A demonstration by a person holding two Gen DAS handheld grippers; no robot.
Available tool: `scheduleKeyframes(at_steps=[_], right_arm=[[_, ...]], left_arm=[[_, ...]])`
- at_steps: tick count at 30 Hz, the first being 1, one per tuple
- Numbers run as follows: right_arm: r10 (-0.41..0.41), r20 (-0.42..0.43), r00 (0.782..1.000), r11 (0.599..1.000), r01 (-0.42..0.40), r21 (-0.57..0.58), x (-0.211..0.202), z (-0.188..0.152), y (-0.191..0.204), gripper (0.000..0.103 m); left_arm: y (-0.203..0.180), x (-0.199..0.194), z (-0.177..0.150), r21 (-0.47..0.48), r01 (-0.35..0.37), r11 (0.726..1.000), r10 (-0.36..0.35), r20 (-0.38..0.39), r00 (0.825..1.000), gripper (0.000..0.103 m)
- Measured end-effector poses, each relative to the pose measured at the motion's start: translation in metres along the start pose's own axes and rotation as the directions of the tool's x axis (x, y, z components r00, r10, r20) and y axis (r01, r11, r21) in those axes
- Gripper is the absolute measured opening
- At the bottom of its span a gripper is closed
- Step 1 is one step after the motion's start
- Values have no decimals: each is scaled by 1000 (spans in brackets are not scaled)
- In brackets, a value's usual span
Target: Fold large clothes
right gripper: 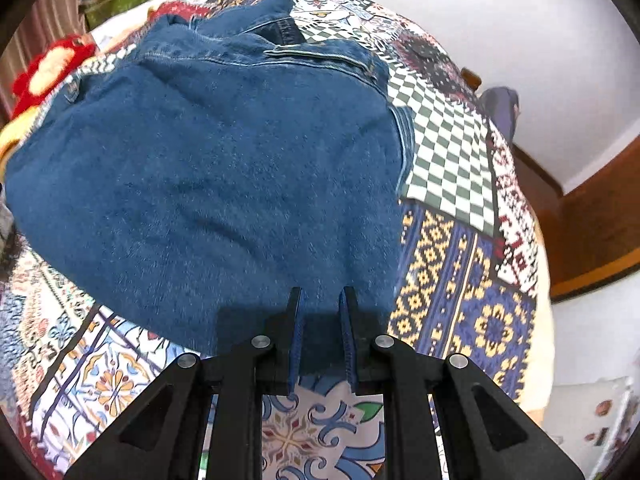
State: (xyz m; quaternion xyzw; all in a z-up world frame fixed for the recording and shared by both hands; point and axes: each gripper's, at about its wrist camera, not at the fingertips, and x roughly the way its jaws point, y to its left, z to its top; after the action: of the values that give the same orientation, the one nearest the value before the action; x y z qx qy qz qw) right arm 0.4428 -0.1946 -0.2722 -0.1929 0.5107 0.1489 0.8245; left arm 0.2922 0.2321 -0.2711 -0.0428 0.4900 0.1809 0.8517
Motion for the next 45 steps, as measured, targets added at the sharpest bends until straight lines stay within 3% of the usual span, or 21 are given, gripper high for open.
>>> scheduleKeyframes(at_steps=[5,8,12,17,22,27,30,34,37,39,41,43,45], right_arm=[[1,-3,1000,998,-1,58,-7,-2,-9,13],[-28,3,1000,996,27,85,-13,-2,-9,13],[27,60,998,995,-33,91,-34,4,0,13],[72,136,988,996,-78,37,-54,20,32,13],[131,136,982,991,-131,-12,-43,38,63,13],[154,93,984,987,-150,-53,-17,45,87,13],[141,84,986,989,-137,-56,-7,45,92,13],[161,90,983,986,-156,-57,-3,46,91,13],[172,85,981,984,-168,-53,-3,48,90,13],[176,84,981,984,-173,-47,-3,49,89,13],[175,81,981,984,-172,-41,-4,48,89,13],[171,76,982,985,-169,-42,-7,47,89,13],[167,72,983,985,-164,-46,-9,45,89,13]], left_arm=[[1,-14,-11,-33,-5,999,5,17,1000,91],[-2,-22,-16,-101,63,993,-59,41,997,91],[-13,-24,-15,-200,197,960,-191,49,980,91],[-38,-9,-8,-263,360,895,-361,44,931,91],[-53,21,-3,-348,464,814,-491,12,871,90],[-59,49,3,-485,497,720,-543,52,838,90],[-61,62,8,-552,502,666,-555,82,828,90],[-67,73,19,-593,493,637,-528,130,839,90],[-73,75,26,-617,460,639,-488,137,862,89],[-73,72,28,-634,427,644,-451,137,882,80],[-67,66,27,-654,390,649,-403,140,904,59],[-65,56,27,-646,353,677,-345,145,927,44],[-66,46,32,-641,340,688,-320,152,935,39]])
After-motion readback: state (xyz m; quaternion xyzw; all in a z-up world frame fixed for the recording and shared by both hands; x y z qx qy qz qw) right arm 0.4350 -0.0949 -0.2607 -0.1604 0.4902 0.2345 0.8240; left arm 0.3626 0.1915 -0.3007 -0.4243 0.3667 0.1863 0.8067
